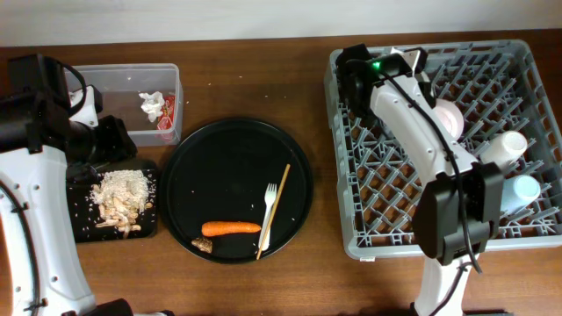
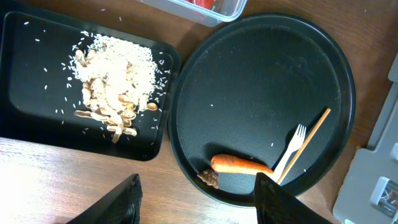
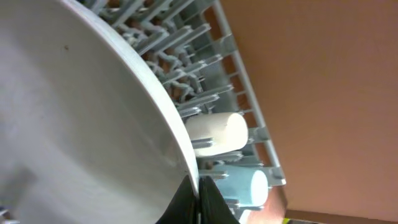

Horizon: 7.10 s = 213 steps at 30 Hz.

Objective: Sort waste into correct bins and load items into the dishwasher rack

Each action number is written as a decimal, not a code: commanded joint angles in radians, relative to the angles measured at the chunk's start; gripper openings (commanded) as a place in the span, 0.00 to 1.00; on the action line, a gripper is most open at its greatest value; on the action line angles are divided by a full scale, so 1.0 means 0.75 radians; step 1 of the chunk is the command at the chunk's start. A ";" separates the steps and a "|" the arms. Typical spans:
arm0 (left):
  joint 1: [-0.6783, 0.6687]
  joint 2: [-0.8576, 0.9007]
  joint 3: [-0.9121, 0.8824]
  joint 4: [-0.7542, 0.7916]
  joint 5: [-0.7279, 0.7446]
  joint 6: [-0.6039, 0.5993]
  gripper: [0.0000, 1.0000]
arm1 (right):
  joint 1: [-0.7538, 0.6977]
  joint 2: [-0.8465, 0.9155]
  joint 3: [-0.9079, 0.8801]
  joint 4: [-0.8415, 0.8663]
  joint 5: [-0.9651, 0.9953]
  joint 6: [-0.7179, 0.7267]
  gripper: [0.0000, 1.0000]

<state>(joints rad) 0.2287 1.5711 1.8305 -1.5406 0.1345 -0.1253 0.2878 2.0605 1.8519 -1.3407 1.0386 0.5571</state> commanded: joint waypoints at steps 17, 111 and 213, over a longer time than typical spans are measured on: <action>0.005 -0.001 0.000 0.003 0.015 -0.003 0.57 | -0.193 -0.399 0.054 -0.119 -0.618 -0.022 0.34; -0.104 -0.001 -0.241 0.099 0.035 -0.002 0.69 | 0.647 0.113 -0.298 0.430 -1.440 0.273 0.68; -0.927 0.082 -1.324 1.113 -0.221 -1.618 0.27 | -0.568 -0.799 -0.498 -0.050 -1.380 -0.454 0.91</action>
<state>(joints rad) -0.4702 1.6238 0.8413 -0.7052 0.0067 -1.3525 -0.1345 1.4609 1.4807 -1.3769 0.0055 0.2241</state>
